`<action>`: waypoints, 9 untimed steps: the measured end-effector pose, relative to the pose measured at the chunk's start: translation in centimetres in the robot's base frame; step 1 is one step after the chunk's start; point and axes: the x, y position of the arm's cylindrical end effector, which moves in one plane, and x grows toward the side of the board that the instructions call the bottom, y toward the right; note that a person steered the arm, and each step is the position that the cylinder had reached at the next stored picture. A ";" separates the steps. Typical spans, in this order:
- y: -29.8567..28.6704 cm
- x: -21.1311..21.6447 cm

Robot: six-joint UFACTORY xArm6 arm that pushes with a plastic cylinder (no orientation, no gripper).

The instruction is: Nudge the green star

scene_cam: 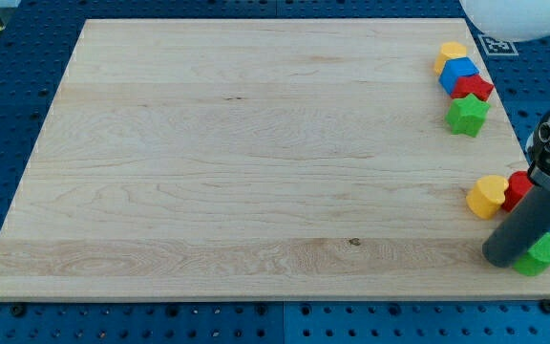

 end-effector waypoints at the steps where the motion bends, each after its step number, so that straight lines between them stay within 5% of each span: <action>1: -1.5 0.0; 4: -14.6 -5.5; 7: -11.3 -7.9; 9: -10.8 -13.7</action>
